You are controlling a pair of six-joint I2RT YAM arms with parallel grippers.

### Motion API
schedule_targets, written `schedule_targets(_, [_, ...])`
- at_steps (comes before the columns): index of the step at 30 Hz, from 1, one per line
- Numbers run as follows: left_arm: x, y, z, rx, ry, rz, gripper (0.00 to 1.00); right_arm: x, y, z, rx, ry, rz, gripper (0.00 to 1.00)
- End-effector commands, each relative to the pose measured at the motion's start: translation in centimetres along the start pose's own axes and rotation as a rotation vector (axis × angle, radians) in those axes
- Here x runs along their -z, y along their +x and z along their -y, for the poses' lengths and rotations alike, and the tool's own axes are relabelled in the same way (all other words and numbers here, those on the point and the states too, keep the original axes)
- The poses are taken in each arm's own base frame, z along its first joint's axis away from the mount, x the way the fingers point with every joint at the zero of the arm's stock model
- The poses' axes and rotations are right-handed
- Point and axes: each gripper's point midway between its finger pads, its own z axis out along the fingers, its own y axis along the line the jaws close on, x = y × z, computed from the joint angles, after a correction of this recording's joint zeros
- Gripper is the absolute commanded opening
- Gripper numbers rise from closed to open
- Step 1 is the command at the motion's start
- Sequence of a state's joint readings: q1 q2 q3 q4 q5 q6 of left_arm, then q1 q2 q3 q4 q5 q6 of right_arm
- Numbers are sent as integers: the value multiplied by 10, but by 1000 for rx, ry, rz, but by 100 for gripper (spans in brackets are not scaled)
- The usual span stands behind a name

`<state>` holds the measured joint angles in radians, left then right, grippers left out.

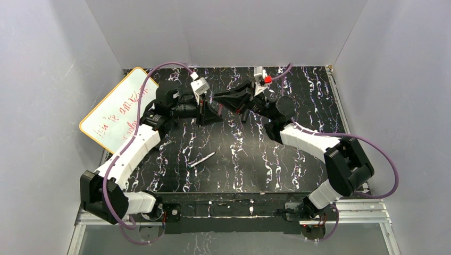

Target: Insert the pens into the pen caps

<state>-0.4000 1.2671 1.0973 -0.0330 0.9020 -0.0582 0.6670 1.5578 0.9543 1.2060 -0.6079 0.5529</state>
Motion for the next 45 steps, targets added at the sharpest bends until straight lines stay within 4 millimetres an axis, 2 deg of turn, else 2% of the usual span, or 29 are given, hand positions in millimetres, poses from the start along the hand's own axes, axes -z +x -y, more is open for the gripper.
schedule_targets(1, [37, -162, 38, -432, -30, 406, 0, 51, 162, -65, -419, -190, -504, 9])
schedule_targets(11, [37, -167, 39, -440, -25, 413, 0, 56, 177, -75, -461, -198, -521, 8])
schedule_targets(22, [38, -167, 39, -441, -31, 411, 0, 59, 180, -77, -468, -196, -524, 5])
schedule_targets(26, [36, -161, 35, -426, -35, 398, 0, 58, 178, -77, -464, -191, -518, 6])
schedule_targets(29, [32, -149, 28, -396, -45, 377, 0, 55, 174, -77, -454, -195, -509, 12])
schedule_targets(31, [28, -134, 17, -362, -74, 352, 0, 52, 168, -77, -447, -201, -499, 23])
schedule_targets(36, [12, -67, -15, -217, -122, 236, 0, 37, 132, -74, -384, -161, -426, 55])
schedule_targets(41, [15, -6, -45, -82, -269, 123, 0, 33, 86, -61, -238, -47, -326, 77])
schedule_targets(45, [21, 45, -73, 1, -402, -21, 0, 38, 53, -54, -115, 44, -257, 90])
